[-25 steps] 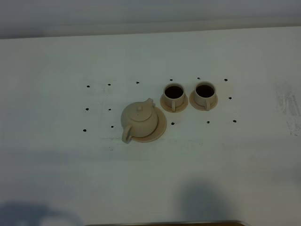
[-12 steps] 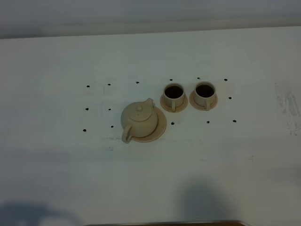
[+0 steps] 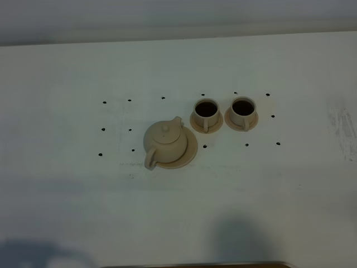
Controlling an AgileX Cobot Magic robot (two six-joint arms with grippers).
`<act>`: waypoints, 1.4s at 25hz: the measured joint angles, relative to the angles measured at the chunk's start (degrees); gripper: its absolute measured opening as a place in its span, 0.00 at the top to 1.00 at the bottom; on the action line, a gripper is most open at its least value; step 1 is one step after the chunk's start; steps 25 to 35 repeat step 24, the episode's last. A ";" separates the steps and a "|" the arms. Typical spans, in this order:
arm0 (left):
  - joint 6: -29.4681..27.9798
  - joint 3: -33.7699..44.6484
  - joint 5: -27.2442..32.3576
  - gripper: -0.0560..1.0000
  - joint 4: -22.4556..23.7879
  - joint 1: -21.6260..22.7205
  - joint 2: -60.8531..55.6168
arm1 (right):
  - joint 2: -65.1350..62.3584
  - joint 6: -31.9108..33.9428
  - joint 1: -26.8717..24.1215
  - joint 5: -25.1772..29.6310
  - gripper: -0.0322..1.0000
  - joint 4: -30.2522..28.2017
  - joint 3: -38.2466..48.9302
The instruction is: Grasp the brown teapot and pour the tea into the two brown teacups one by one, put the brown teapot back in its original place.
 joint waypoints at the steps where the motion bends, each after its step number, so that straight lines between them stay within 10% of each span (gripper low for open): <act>1: 0.00 0.00 0.00 0.28 0.00 0.00 0.00 | 0.00 0.00 -0.12 0.00 0.55 0.06 0.00; 35: 0.00 0.00 0.00 0.28 0.00 0.00 0.00 | 0.00 -0.17 -0.12 0.00 0.55 0.91 0.00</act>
